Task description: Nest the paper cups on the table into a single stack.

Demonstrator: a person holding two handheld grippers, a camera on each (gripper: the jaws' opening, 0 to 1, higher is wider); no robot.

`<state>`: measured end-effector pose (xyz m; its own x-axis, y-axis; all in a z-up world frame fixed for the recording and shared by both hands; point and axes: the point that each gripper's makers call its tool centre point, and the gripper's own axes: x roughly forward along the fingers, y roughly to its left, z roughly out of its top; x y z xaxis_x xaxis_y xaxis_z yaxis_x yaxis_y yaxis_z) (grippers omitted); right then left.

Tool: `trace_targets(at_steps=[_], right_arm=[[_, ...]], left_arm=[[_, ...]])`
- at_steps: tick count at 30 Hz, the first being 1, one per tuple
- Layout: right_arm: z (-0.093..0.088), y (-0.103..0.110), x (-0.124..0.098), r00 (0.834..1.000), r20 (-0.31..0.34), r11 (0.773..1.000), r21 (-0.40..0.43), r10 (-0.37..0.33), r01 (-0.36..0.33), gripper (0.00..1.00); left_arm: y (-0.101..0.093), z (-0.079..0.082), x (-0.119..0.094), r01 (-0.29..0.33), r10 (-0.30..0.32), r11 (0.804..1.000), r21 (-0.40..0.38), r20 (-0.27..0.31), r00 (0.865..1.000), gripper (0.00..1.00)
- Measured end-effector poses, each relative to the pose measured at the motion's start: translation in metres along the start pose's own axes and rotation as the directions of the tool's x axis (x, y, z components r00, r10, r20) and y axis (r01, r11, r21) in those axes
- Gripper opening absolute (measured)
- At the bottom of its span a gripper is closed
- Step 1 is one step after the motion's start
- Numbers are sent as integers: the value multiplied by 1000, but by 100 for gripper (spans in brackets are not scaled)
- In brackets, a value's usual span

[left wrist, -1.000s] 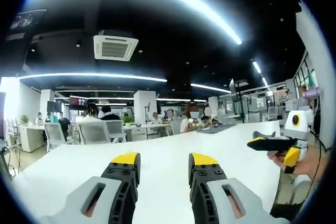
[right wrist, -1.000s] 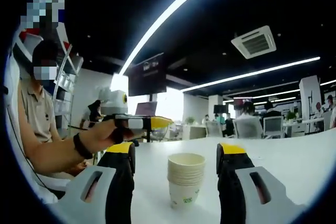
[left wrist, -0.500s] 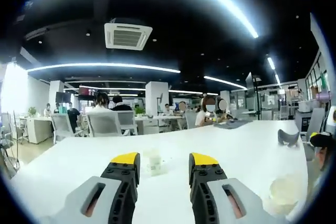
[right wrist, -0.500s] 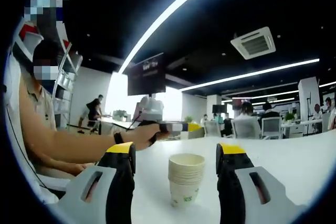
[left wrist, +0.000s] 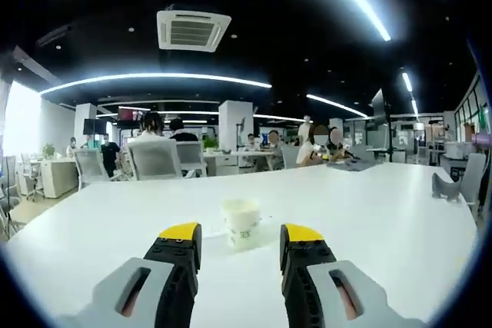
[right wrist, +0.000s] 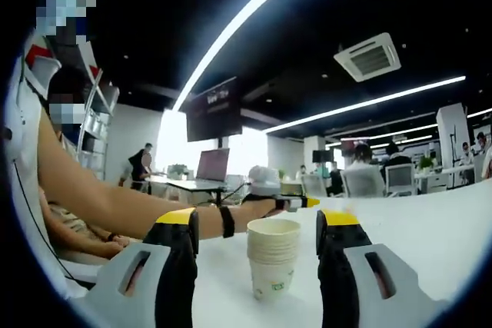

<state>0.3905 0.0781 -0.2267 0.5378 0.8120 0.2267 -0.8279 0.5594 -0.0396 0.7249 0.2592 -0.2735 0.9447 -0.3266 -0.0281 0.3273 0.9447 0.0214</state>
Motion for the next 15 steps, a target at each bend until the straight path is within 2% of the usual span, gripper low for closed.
trace_targets(at_steps=[3, 8, 11, 15], right_arm=[[5, -1, 0, 1000, 9, 1000, -3, 1, -1, 65], [7, -3, -1, 1000, 5, 1000, -8, -3, 3, 64], [8, -5, -5, 1000, 6, 1000, -8, -14, 14, 64], [7, -5, -12, 1000, 6, 1000, -7, -30, 30, 64]], left_arm=[[-9, -5, 14, 15, -15, 1000, -18, -1, 1000, 49], [-26, -18, 46, 40, -39, 999, 26, -48, 998, 55], [-26, -31, 64, 36, -33, 998, 41, -82, 996, 59], [-22, -44, 87, 32, -33, 999, -10, -109, 994, 62]])
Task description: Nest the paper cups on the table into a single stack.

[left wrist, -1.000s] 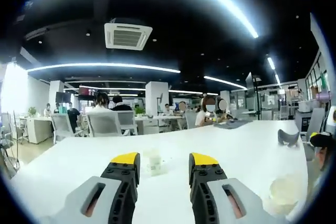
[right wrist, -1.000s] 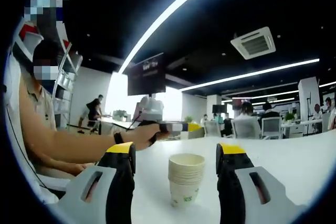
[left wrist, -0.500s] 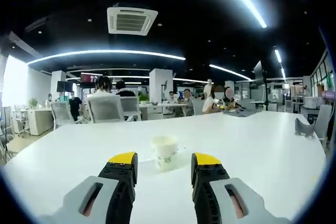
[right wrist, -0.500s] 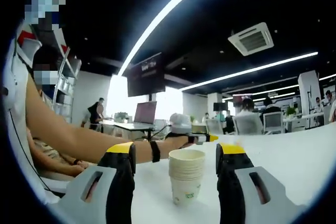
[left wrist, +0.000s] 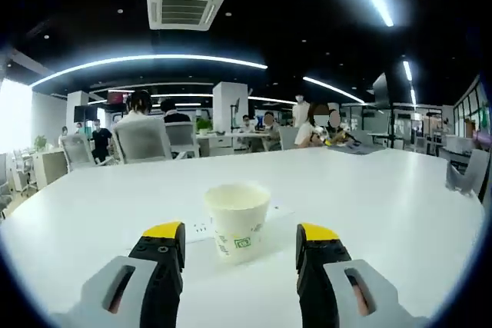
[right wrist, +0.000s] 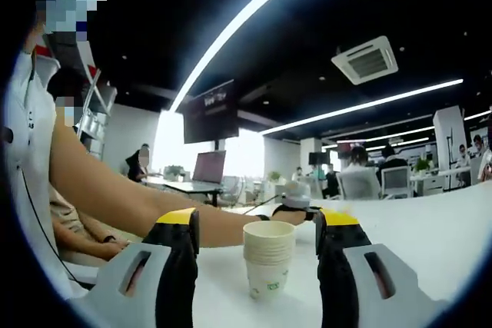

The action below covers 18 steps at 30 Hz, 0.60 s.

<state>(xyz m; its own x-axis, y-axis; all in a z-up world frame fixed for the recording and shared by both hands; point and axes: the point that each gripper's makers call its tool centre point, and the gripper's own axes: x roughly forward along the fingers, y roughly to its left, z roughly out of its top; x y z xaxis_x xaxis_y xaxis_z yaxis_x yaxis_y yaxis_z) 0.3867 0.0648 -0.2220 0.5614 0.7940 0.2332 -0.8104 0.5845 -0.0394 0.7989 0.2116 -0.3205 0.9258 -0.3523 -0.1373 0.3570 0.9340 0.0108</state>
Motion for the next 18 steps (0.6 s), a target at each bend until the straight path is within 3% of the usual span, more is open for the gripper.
trace_targets(at_steps=[7, 11, 18], right_arm=[[0, -5, -12, 1000, -12, 999, -20, -28, 28, 64], [3, -10, -13, 999, -10, 999, -24, -40, 40, 64], [0, -17, -16, 999, -16, 999, -20, -51, 51, 64]], left_arm=[[7, -2, 28, 8, -8, 1000, -6, -9, 1000, 61], [7, -6, 35, 13, -13, 1000, 22, -19, 1000, 61], [9, -9, 42, 41, -41, 999, -19, 4, 999, 60]])
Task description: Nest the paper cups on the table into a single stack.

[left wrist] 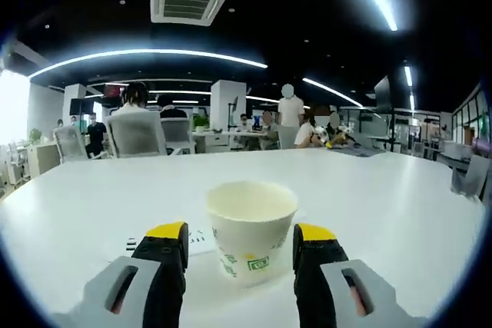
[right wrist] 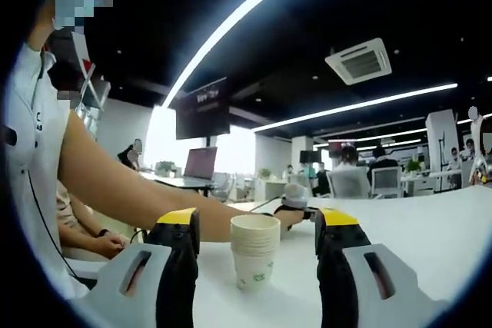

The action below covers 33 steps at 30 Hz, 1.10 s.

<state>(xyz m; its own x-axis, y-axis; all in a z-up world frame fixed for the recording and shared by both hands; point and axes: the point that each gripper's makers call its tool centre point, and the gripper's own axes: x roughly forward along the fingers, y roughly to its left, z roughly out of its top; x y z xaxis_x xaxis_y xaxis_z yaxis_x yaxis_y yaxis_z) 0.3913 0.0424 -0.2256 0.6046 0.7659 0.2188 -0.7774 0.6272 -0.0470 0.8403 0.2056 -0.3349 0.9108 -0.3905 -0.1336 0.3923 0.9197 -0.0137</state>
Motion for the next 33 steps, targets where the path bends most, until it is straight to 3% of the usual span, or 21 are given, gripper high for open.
trace_targets(at_steps=[2, 5, 11, 20, 26, 33], right_arm=[[-1, -1, -1, 1000, -4, 1000, -1, -5, 5, 64], [-3, -3, -2, 1000, -5, 1000, 2, -11, 11, 63], [-5, 1, 4, 1000, 0, 1000, 11, 6, -6, 63], [-5, 9, 15, 999, 14, 998, 31, 53, -53, 63], [-5, 10, 20, 997, 38, 997, 46, 63, -65, 62], [-10, 17, 24, 997, 8, 996, 30, 82, -82, 62]], left_arm=[[-7, 1, 1, 21, -21, 999, 38, -4, 1000, 58], [-17, 6, -1, 49, -49, 996, 73, 3, 999, 42], [-13, 12, -23, 31, -29, 993, 113, -18, 999, 41], [-9, 23, -93, 32, -32, 996, 85, 5, 999, 41], [-9, 28, -148, 36, -36, 999, 22, 27, 999, 41], [-19, 36, -192, 64, -65, 998, 24, 60, 996, 40]])
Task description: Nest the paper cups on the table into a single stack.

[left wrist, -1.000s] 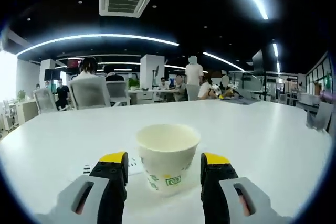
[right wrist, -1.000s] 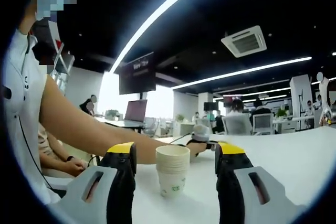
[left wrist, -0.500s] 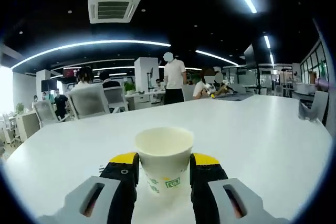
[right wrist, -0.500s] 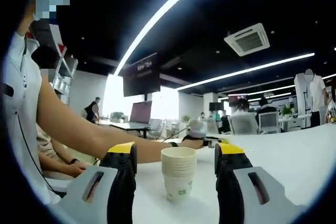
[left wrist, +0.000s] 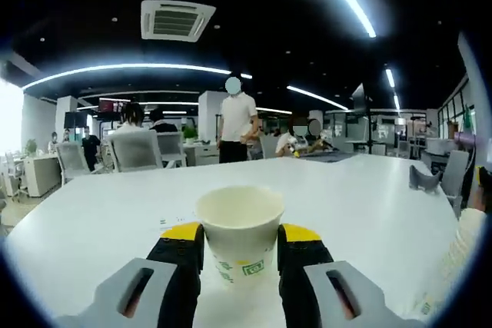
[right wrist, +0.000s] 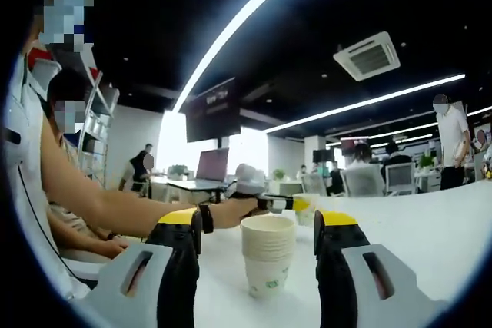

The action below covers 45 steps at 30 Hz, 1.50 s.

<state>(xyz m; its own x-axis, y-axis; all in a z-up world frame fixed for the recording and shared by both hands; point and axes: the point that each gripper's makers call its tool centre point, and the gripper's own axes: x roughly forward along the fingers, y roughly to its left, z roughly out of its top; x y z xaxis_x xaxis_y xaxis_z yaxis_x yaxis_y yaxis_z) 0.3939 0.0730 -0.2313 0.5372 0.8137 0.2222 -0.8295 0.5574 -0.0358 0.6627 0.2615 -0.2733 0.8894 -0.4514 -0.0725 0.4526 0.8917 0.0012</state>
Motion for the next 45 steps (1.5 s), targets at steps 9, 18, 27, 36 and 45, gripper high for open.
trace_targets(at_steps=[9, 18, 27, 36, 45], right_arm=[[-6, 4, 13, 999, -31, 999, 14, 37, -37, 62], [-4, 6, 14, 999, -18, 999, 19, 38, -38, 61], [-5, 13, 2, 1000, -28, 1000, 8, 11, -10, 61], [-7, 13, -13, 999, -40, 1000, 0, -18, 18, 61], [-5, 2, -25, 998, -36, 999, 2, -42, 42, 61]], left_arm=[[-29, 37, -68, 60, -55, 997, -42, 106, 993, 40], [-46, 73, -125, 112, -102, 992, -50, 179, 979, 40], [-129, 98, -154, 254, -250, 967, 12, 221, 943, 40], [-186, 119, -167, 386, -384, 922, 42, 241, 891, 40], [-204, 84, -148, 392, -399, 917, 75, 127, 908, 41]])
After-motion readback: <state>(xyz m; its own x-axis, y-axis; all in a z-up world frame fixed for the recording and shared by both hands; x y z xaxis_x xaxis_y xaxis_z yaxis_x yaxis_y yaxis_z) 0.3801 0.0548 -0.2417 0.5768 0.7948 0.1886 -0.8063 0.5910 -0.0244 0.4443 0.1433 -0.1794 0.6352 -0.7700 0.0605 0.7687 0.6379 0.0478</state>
